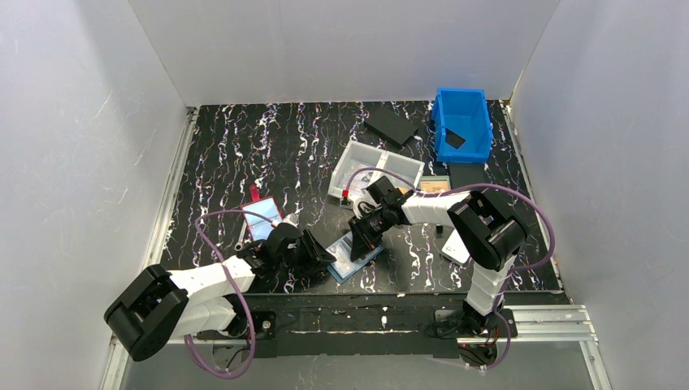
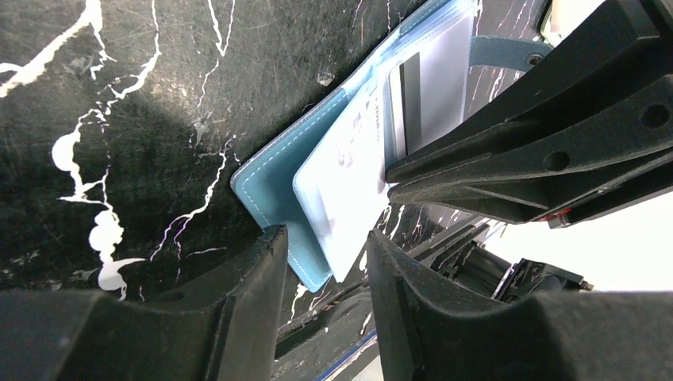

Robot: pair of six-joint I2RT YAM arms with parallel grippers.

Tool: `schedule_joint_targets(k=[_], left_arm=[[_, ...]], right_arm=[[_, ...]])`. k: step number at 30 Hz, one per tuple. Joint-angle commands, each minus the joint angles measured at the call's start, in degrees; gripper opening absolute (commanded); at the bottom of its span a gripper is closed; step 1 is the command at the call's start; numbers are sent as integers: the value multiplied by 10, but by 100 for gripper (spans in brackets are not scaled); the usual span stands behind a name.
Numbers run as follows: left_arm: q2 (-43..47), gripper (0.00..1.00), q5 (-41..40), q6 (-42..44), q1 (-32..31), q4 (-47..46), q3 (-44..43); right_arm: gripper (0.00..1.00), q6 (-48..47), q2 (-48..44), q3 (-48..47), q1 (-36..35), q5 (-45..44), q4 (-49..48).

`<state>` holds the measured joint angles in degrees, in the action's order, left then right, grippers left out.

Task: Take the credit cards out of the card holder
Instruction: Remove the credit card from the card holder.

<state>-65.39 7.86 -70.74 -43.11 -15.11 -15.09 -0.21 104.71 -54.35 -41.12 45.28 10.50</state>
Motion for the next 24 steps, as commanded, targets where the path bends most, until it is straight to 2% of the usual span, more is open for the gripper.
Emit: schedule_joint_targets(k=[1, 16, 24], left_arm=[[19, 41, -19, 6, -5, 48, -14], [-18, 39, -23, 9, -9, 46, -50], [-35, 25, -39, -4, -8, 34, -41]], right_arm=[[22, -13, 12, -14, 0, -27, 15], [22, -13, 12, -14, 1, -21, 17], [22, -15, 11, -15, 1, -10, 18]])
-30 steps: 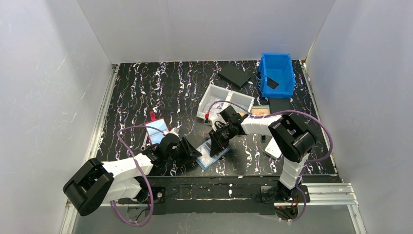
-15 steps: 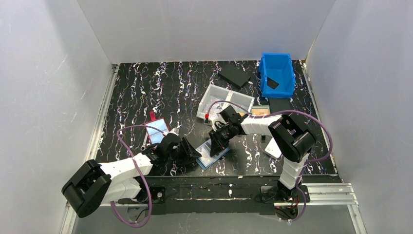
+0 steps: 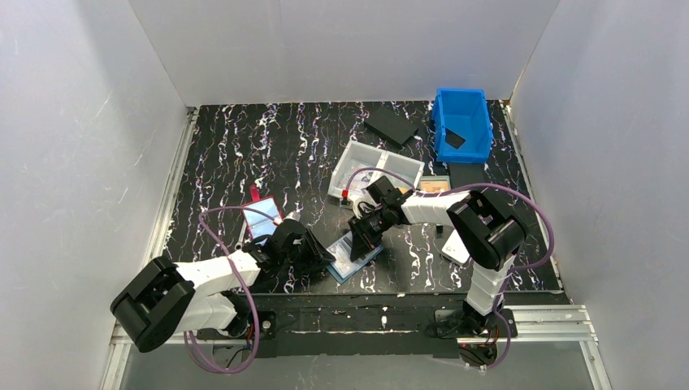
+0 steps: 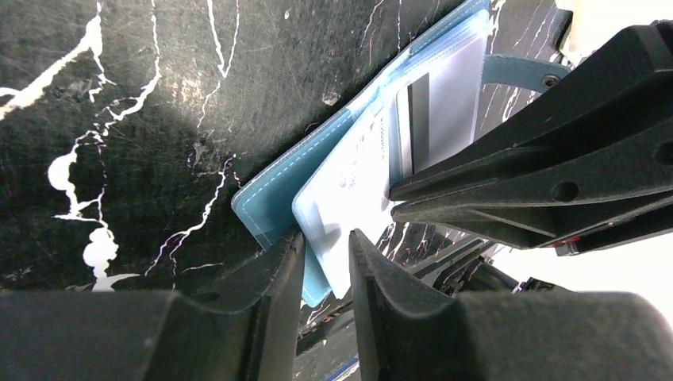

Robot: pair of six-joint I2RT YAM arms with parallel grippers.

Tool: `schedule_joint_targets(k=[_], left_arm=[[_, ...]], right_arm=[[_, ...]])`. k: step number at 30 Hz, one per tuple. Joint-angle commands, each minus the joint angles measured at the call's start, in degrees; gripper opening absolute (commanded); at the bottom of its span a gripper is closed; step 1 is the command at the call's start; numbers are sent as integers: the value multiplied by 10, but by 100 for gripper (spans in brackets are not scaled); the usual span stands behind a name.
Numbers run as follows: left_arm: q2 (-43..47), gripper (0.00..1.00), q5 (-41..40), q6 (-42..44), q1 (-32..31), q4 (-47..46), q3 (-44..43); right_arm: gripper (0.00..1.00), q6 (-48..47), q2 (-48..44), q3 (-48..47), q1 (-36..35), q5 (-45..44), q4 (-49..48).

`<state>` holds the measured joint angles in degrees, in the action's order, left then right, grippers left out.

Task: Take the credit cards out of the card holder
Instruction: Remove the credit card from the card holder.

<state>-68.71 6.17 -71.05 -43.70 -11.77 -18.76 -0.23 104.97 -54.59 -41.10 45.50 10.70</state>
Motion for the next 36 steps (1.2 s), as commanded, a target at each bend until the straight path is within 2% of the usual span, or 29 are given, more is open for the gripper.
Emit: schedule_joint_targets(k=[1, 5, 7, 18, 25, 30, 34, 36], left_arm=[[-4, 23, -25, -1, -2, -1, -4], [-24, 16, -32, 10, -3, -24, 2], [-36, 0, -26, 26, -3, -52, 7], [16, 0, 25, 167, 7, -240, 80], [19, 0, 52, 218, 8, -266, 72], [-28, 0, 66, 232, 7, -269, 60], [-77, 0, 71, 209, 9, -270, 53], [-100, 13, 70, 189, 11, -270, 51]], right_arm=[[22, -15, 8, -13, 1, -8, 16], [22, -19, 1, -13, 1, 9, 16], [23, -26, -4, -14, 3, 21, 17], [34, -56, -41, -15, 65, 102, 30], [43, -35, -46, -4, 79, 118, 9], [44, -30, -24, -6, 79, 101, 13], [45, -27, -5, -8, 79, 97, 17], [44, -21, 0, -6, 79, 79, 14]])
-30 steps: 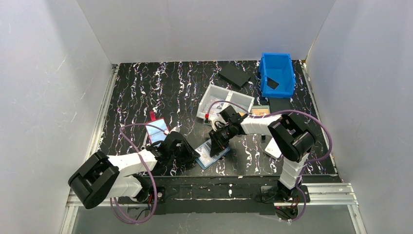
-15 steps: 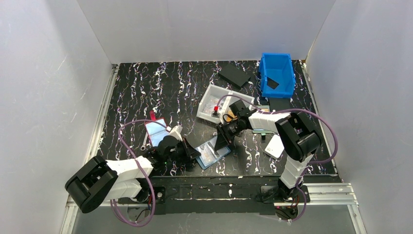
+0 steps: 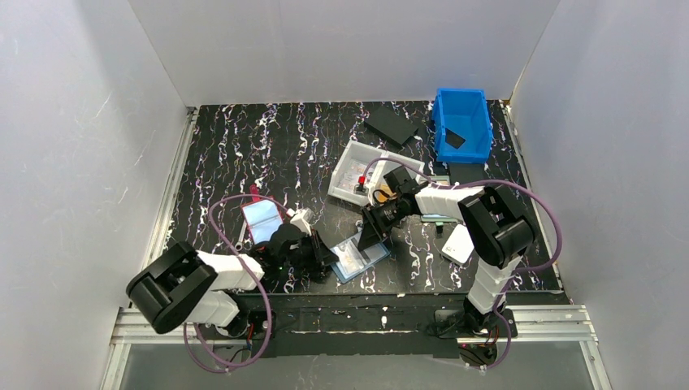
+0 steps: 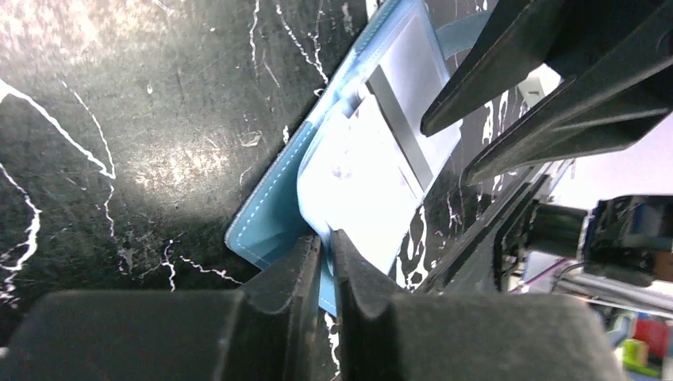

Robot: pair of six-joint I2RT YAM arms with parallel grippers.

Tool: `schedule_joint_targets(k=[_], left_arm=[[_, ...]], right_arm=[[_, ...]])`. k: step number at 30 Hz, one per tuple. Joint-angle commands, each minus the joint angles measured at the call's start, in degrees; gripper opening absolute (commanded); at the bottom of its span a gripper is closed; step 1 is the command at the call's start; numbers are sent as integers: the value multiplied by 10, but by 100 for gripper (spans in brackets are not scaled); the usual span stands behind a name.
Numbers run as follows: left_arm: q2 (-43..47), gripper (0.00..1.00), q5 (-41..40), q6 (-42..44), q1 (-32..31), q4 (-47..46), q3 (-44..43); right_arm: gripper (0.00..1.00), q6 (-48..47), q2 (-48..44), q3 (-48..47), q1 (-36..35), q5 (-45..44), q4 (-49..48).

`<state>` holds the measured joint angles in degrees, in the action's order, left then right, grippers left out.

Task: Take the credit cards out of the card holder
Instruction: Remove the credit card from the card holder.

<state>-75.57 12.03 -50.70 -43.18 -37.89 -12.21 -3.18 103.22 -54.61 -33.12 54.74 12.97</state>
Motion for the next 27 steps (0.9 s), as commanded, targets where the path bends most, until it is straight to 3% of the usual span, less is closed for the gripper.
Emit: schedule_joint_targets(k=[1, 6, 11, 13, 15, 27], left_arm=[[-41, 18, 12, -22, 6, -9, -17], [-68, 28, 18, -44, 6, -15, -26], [-95, 30, 31, -62, 7, -29, -37], [-112, 23, 41, -69, 7, -43, -40], [-134, 0, 56, -74, 7, -71, -43], [-164, 0, 89, -74, 20, -311, 30]], right_arm=[[43, 9, 19, -6, -1, -23, -7], [41, 12, 28, -8, -1, -57, -1], [40, 12, 34, -10, -1, -62, 4], [40, 12, 34, -10, -1, -62, 3], [40, 12, 33, -11, -1, -61, 4], [43, -11, 5, -12, 37, -7, 12]])
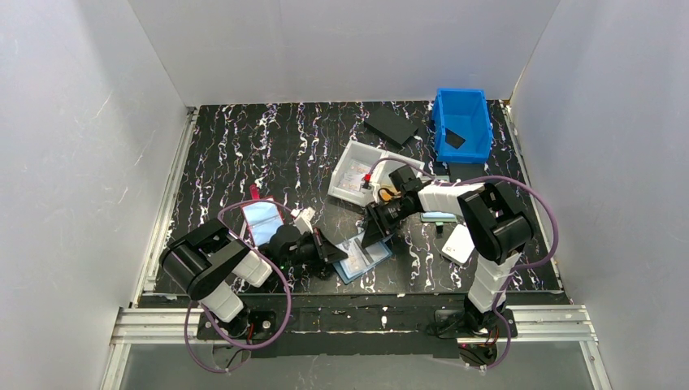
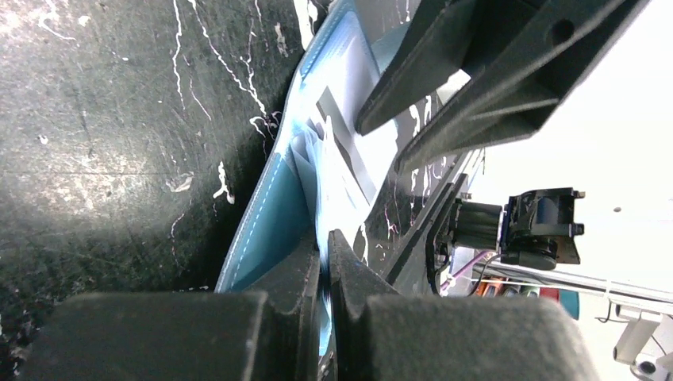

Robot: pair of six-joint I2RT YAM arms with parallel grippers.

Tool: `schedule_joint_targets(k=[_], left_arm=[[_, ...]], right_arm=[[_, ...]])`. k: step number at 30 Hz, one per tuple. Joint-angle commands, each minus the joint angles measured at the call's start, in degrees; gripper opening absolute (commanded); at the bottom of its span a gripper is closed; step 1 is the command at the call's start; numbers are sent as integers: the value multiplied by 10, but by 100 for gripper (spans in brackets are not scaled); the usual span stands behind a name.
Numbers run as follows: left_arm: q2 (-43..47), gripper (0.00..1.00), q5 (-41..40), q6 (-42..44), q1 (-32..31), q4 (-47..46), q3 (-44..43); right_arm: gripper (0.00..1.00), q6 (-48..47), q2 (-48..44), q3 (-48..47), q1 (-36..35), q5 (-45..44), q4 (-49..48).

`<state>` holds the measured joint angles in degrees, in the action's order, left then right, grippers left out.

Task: Take the credit cards out of the card holder
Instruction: Remove the credit card from the card holder.

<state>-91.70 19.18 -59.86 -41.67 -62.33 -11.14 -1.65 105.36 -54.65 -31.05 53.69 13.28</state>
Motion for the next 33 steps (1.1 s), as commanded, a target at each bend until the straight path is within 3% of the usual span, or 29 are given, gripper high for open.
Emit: schedule_joint_targets(k=[1, 7, 26, 31, 33], left_arm=[[-2, 0, 21, 17, 6, -78, 20], [24, 0, 45, 30, 6, -112, 12], [75, 0, 103, 27, 6, -123, -28], [68, 0, 103, 25, 7, -124, -34], [66, 0, 98, 24, 6, -124, -32]], right_arm=[[43, -31, -21, -13, 19, 6, 13], [50, -47, -37, -13, 29, 57, 18], [54, -56, -59, -20, 30, 163, 28], [50, -56, -60, -21, 29, 177, 30], [40, -55, -60, -22, 29, 176, 31]])
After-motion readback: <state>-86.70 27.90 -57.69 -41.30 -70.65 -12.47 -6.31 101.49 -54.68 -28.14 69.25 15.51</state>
